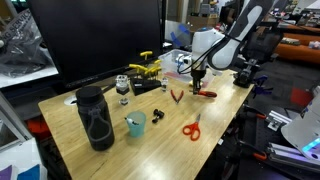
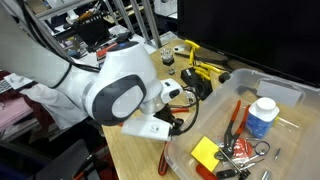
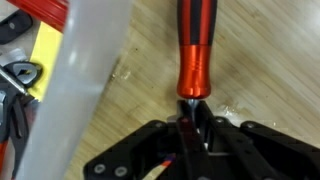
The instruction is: Get the orange screwdriver and put it in the colourless
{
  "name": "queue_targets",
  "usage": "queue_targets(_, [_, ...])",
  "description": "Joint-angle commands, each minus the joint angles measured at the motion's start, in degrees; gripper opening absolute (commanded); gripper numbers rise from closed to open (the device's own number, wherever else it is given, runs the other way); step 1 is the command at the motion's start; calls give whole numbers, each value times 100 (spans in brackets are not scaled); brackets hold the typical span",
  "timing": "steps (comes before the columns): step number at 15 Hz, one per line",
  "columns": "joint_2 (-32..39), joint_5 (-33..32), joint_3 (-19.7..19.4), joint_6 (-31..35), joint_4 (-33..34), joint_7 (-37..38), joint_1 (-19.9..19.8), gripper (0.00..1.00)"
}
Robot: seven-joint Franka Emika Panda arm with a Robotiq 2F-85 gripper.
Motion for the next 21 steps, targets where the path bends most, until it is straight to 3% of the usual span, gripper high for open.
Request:
queue_targets(1, [-695,249,162,387,-535,-78,-126,3])
queue_targets(8, [-1957,650,273,1017,-1245,-317,1,3])
queue_targets(11, [-2359,1199,347,1435,-1477,-758,157,3])
queue_targets(17, [-2999,1453,17,2258,-1676,-1194,581,3])
queue_targets(20, [-3290,1092,62,2490,-1678,-1136,172,3])
queue_targets(21, [-3365,683,-18,2552,-1664,-855,47,3])
